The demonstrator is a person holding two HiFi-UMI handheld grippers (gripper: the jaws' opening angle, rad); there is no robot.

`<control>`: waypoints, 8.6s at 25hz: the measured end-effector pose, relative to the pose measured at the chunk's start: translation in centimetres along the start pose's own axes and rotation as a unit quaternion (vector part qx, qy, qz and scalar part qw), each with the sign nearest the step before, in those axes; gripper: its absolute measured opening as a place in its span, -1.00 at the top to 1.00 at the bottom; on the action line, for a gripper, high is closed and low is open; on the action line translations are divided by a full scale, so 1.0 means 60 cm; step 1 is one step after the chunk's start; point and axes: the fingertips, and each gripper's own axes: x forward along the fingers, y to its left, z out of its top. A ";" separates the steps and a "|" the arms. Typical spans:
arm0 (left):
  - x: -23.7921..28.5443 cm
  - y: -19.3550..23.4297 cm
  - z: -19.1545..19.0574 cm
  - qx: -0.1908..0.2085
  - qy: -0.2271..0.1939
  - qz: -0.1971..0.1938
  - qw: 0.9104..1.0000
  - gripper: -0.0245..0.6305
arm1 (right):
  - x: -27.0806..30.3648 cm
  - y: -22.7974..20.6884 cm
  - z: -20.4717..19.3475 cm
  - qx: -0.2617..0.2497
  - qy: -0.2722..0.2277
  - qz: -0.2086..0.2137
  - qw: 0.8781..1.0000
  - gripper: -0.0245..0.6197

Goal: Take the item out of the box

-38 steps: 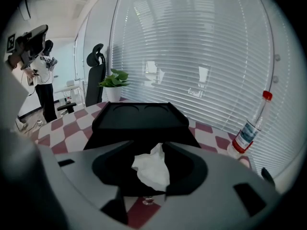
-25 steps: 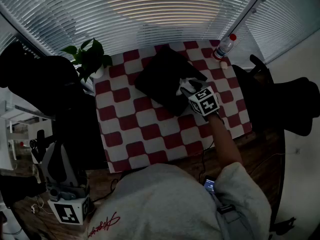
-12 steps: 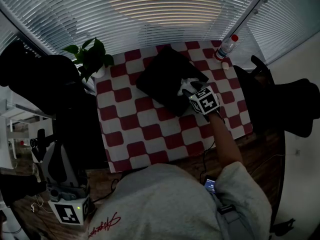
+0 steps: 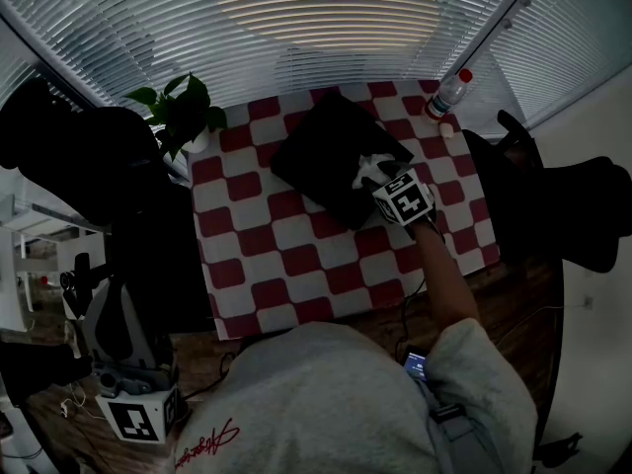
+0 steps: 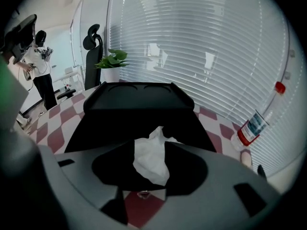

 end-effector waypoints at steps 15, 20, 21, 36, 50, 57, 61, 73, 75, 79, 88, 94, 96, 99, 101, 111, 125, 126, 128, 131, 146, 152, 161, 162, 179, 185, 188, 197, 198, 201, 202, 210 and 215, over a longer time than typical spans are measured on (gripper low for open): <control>0.002 0.003 0.005 -0.007 -0.004 0.012 1.000 0.86 | 0.013 -0.005 -0.004 -0.020 0.013 0.002 1.000 0.21; -0.006 0.003 0.001 -0.005 0.001 0.016 1.000 0.86 | 0.014 -0.009 -0.005 -0.023 0.020 -0.003 1.000 0.21; -0.007 0.004 0.001 -0.004 0.001 0.016 1.000 0.86 | 0.015 -0.009 -0.004 -0.025 0.018 -0.004 1.000 0.21; 0.007 0.003 0.010 -0.006 -0.007 0.007 1.000 0.86 | 0.014 -0.012 -0.009 -0.101 0.061 -0.023 0.993 0.55; -0.005 0.005 0.001 0.000 0.000 0.005 1.000 0.86 | 0.010 -0.010 -0.012 -0.146 0.066 -0.042 0.986 0.72; -0.003 0.000 0.011 -0.009 -0.009 0.007 1.000 0.86 | 0.001 -0.011 -0.004 -0.142 0.048 -0.052 0.987 0.74; 0.003 -0.001 0.018 -0.017 -0.016 0.008 1.000 0.86 | -0.004 -0.013 0.003 -0.132 0.035 -0.055 0.989 0.75; -0.007 -0.002 0.008 -0.001 -0.004 0.005 1.000 0.86 | -0.024 -0.012 0.022 -0.096 -0.006 -0.060 0.994 0.75; -0.007 -0.003 0.011 -0.001 -0.005 0.004 1.000 0.86 | -0.028 -0.012 0.025 -0.087 -0.015 -0.061 0.994 0.75; -0.007 -0.004 0.012 -0.003 -0.006 0.003 1.000 0.86 | -0.037 -0.014 0.032 -0.071 -0.032 -0.066 0.995 0.75; -0.010 -0.008 0.011 -0.003 -0.006 -0.004 1.000 0.86 | -0.055 -0.011 0.040 -0.031 -0.074 -0.073 0.994 0.75; -0.002 -0.013 0.021 -0.018 -0.018 -0.005 1.000 0.86 | -0.072 -0.007 0.052 -0.010 -0.110 -0.077 0.991 0.75; -0.003 -0.013 0.021 -0.016 -0.017 -0.006 1.000 0.86 | -0.078 -0.009 0.058 -0.007 -0.124 -0.083 0.989 0.75; -0.006 -0.011 0.020 -0.011 -0.017 -0.006 1.000 0.86 | -0.089 -0.007 0.069 0.006 -0.145 -0.086 0.986 0.75; -0.008 -0.010 0.019 -0.008 -0.015 -0.006 1.000 0.86 | -0.098 -0.002 0.078 0.013 -0.156 -0.084 0.984 0.75; -0.011 -0.009 0.018 -0.013 -0.019 -0.008 1.000 0.86 | -0.138 0.002 0.109 0.037 -0.218 -0.089 0.971 0.75; -0.005 -0.007 0.019 -0.008 -0.023 -0.016 1.000 0.86 | -0.222 0.010 0.157 0.055 -0.304 -0.100 0.946 0.75; -0.005 -0.007 0.020 -0.009 -0.024 -0.016 1.000 0.86 | -0.229 0.011 0.161 0.056 -0.310 -0.100 0.944 0.75; -0.004 -0.007 0.019 -0.009 -0.024 -0.017 1.000 0.86 | -0.242 0.014 0.170 0.056 -0.321 -0.100 0.940 0.75; -0.002 -0.006 0.018 -0.010 -0.023 -0.018 1.000 0.86 | -0.261 0.017 0.182 0.058 -0.337 -0.099 0.934 0.75; 0.010 -0.011 0.020 -0.011 -0.028 -0.024 0.999 0.86 | -0.329 0.032 0.225 0.046 -0.391 -0.100 0.914 0.75; 0.011 -0.013 0.018 -0.010 -0.027 -0.029 0.999 0.86 | -0.362 0.042 0.244 0.036 -0.414 -0.097 0.904 0.75; 0.012 -0.009 0.021 -0.014 -0.031 -0.027 0.999 0.86 | -0.408 0.061 0.273 0.023 -0.446 -0.094 0.890 0.75; 0.012 -0.008 0.021 -0.014 -0.031 -0.027 0.999 0.86 | -0.413 0.064 0.277 0.022 -0.449 -0.093 0.888 0.75; 0.006 -0.003 0.020 -0.021 -0.034 -0.028 0.999 0.86 | -0.473 0.103 0.304 0.005 -0.484 -0.080 0.871 0.75; 0.003 0.000 0.020 -0.021 -0.036 -0.026 0.999 0.86 | -0.485 0.118 0.306 0.003 -0.490 -0.074 0.868 0.75; 0.002 -0.001 0.020 -0.022 -0.037 -0.026 0.999 0.86 | -0.489 0.123 0.307 0.004 -0.494 -0.071 0.866 0.75; -0.006 0.001 0.019 -0.024 -0.038 -0.025 0.999 0.86 | -0.490 0.145 0.308 0.002 -0.500 -0.056 0.864 0.75; -0.007 0.000 0.019 -0.024 -0.038 -0.025 0.999 0.86 | -0.489 0.148 0.308 0.003 -0.501 -0.053 0.864 0.75; -0.008 0.001 0.024 -0.023 -0.041 -0.023 0.999 0.86 | -0.488 0.157 0.308 0.003 -0.502 -0.046 0.864 0.75; -0.009 0.001 0.025 -0.023 -0.042 -0.022 0.999 0.86 | -0.487 0.161 0.308 0.003 -0.502 -0.043 0.864 0.75; -0.019 0.002 0.021 -0.023 -0.037 -0.021 0.999 0.86 | -0.472 0.184 0.307 0.003 -0.497 -0.024 0.867 0.75; -0.026 0.005 0.022 -0.022 -0.036 -0.018 0.999 0.86 | -0.466 0.197 0.309 0.002 -0.496 -0.014 0.868 0.75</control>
